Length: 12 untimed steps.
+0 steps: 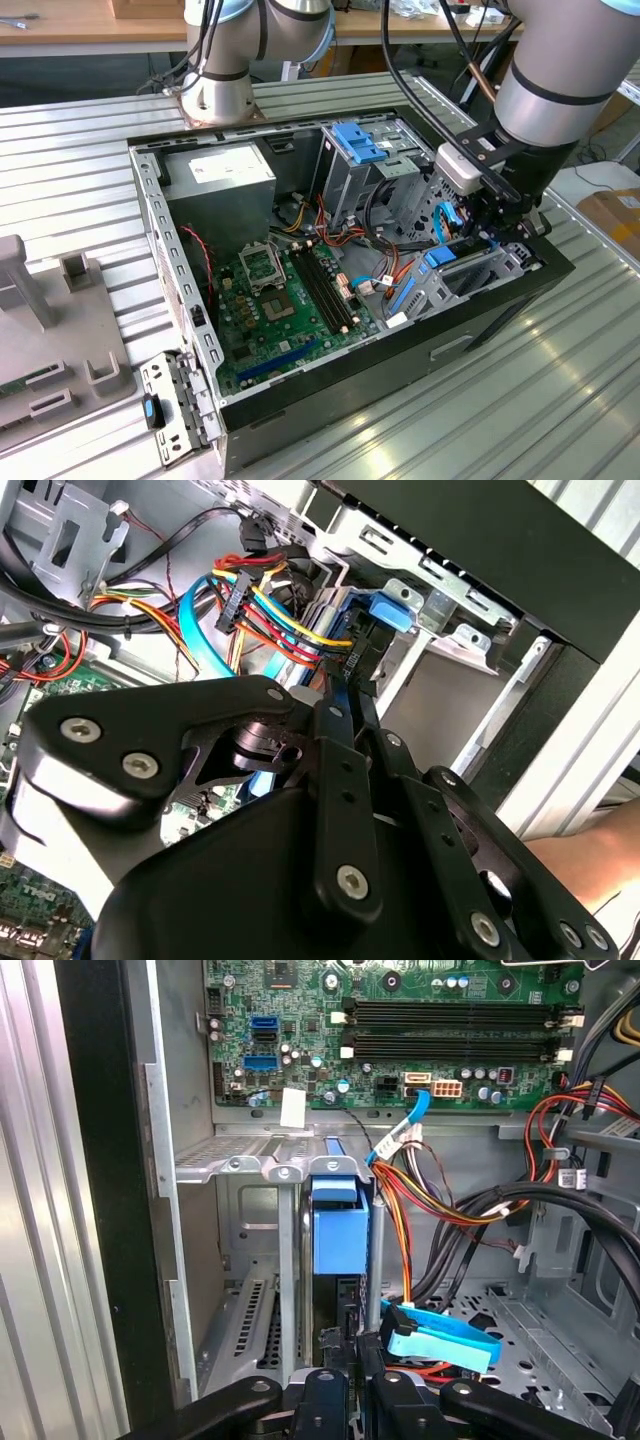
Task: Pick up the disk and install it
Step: 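Insert the first disk wire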
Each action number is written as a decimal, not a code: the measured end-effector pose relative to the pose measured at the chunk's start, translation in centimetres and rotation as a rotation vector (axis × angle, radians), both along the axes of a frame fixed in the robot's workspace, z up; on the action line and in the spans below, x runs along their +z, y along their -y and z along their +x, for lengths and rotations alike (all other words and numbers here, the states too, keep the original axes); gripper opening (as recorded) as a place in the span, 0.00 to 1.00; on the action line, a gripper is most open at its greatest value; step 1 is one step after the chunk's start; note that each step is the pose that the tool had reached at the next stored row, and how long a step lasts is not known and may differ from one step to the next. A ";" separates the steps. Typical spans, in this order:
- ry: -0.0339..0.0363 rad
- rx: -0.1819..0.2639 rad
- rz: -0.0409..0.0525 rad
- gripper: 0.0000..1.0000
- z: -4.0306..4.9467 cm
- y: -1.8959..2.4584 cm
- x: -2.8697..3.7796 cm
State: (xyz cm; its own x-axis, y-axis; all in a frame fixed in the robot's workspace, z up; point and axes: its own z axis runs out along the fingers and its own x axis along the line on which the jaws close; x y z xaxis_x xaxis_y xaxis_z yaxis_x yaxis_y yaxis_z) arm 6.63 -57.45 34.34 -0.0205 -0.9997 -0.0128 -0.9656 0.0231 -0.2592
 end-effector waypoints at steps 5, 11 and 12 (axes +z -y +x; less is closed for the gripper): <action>0.0000 0.000 -0.0002 0.16 0.00 -0.08 -0.06; 0.0000 0.000 -0.0002 0.16 0.00 -0.11 -0.21; 0.0000 0.000 -0.0003 0.16 0.00 -0.12 -0.23</action>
